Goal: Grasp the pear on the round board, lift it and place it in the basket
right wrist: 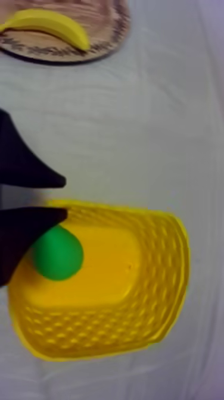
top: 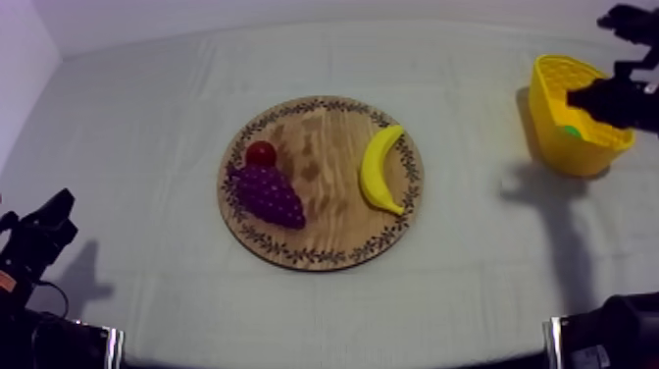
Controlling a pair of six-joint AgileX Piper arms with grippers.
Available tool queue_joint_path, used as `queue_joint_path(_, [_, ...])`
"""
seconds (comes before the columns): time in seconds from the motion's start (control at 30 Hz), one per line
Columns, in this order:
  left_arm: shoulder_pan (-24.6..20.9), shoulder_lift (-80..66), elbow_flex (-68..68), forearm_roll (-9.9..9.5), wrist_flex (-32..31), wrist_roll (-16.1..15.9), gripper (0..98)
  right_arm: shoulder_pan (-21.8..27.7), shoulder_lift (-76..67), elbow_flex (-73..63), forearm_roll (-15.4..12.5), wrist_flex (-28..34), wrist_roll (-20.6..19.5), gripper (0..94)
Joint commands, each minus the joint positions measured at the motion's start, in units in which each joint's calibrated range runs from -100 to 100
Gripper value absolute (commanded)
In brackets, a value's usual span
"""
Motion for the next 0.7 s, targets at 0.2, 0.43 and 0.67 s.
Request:
queue_joint_path(0.2, [0.0,0.0,0.0,-0.02,0.0,0.0,0.1,-2.2,-23.8,19.6,1.5,-0.3,1.3,3.9])
queue_joint_path(0.43, [0.0,0.0,0.0,-0.02,0.0,0.0,0.1,-2.2,-36.7,27.3,2.0,3.9,2.3,0.8])
queue_joint_path(0.67, [0.0,0.0,0.0,-0.02,0.0,0.0,0.1,-3.4,-48.3,29.0,3.6,13.4,0.2,0.2])
